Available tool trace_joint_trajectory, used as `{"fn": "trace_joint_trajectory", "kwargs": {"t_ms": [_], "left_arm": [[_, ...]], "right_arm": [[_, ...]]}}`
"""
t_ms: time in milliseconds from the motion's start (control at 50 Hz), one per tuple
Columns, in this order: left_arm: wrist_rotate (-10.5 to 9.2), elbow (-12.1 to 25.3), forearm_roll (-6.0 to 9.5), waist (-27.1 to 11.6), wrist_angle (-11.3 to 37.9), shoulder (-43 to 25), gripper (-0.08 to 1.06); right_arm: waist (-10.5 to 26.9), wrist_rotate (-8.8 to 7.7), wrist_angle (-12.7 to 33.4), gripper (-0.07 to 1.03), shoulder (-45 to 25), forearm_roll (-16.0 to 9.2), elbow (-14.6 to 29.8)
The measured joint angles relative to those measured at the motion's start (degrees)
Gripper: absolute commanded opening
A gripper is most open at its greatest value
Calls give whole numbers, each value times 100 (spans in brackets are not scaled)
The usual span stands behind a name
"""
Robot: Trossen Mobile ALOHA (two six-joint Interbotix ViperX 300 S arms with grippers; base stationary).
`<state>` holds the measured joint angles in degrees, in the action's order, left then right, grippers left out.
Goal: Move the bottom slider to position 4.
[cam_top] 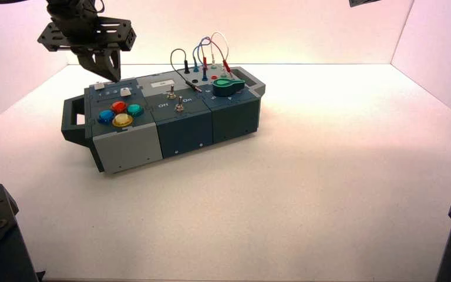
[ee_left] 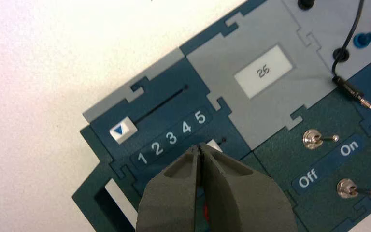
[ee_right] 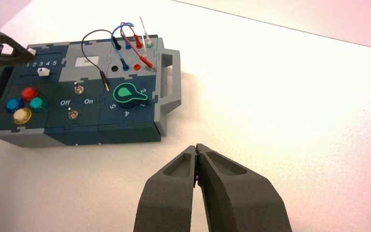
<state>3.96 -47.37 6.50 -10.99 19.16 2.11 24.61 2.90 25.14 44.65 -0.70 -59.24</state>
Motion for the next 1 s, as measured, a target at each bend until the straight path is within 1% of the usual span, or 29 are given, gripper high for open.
{"fn": "trace_joint_trajectory", "kwargs": {"t_ms": [180,260,420,520,620,1000], "left_arm": [[0,26,9,-9,-97,35,-3],[0,88,9,-70,-114,26,-3],[0,237,9,-316,-114,-141,-3],[-9,325,18,-554,-79,-334,-3],[-9,369,35,-668,-9,-439,-3],[0,378,18,-642,88,-457,-3]], "right_arm": [[-9,0,0,-2,0,0,0],[0,0,0,-2,9,0,0],[-9,0,0,-2,44,0,0],[0,0,0,-2,70,0,0],[0,0,0,-2,88,0,0],[-9,0,0,-2,167,0,0]]}}
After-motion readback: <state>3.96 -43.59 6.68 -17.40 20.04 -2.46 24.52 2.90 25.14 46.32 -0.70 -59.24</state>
